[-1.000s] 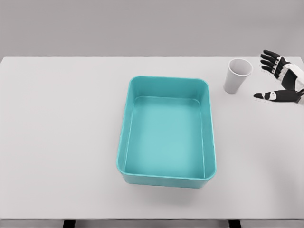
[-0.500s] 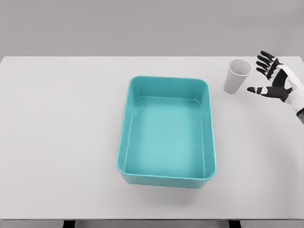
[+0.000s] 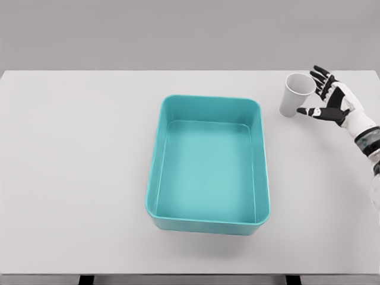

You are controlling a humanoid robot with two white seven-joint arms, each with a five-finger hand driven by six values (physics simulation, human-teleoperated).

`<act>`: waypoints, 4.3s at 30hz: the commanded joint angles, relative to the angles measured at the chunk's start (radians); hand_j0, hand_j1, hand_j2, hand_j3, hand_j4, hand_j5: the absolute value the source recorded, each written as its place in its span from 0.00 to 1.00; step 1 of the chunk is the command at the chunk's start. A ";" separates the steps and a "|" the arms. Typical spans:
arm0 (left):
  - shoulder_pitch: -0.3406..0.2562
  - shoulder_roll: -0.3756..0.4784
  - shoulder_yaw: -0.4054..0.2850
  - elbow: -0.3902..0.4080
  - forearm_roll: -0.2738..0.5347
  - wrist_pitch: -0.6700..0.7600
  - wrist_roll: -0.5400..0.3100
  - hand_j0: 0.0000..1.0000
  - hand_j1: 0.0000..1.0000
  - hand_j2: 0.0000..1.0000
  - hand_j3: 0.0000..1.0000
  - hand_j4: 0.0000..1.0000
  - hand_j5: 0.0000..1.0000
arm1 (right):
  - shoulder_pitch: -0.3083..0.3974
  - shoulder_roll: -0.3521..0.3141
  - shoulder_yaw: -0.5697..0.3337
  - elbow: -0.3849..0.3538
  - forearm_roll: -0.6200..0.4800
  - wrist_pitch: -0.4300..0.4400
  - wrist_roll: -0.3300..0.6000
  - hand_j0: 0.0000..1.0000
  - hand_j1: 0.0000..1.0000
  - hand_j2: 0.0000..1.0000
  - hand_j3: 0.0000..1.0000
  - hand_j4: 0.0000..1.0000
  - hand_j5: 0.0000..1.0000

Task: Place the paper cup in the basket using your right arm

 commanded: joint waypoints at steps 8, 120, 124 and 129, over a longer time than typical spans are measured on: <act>0.000 0.000 0.000 0.000 0.000 0.000 0.000 1.00 1.00 1.00 1.00 1.00 1.00 | -0.011 0.019 -0.002 0.053 0.017 -0.016 0.000 1.00 1.00 1.00 1.00 1.00 1.00; 0.000 0.000 0.000 0.000 0.000 0.000 0.000 1.00 1.00 1.00 1.00 1.00 1.00 | 0.253 0.005 -0.066 -0.705 0.096 -0.053 0.000 0.54 0.54 0.54 0.54 0.54 0.54; 0.000 0.000 0.000 0.000 0.000 0.000 0.000 1.00 1.00 1.00 1.00 1.00 1.00 | 0.271 0.013 -0.062 -0.765 0.100 -0.063 0.000 0.54 0.54 0.54 0.54 0.54 0.54; 0.000 0.000 0.000 0.000 0.000 0.000 0.000 1.00 1.00 1.00 1.00 1.00 1.00 | 0.285 0.018 -0.019 -0.823 0.104 -0.117 0.000 0.54 0.54 0.54 0.54 0.54 0.54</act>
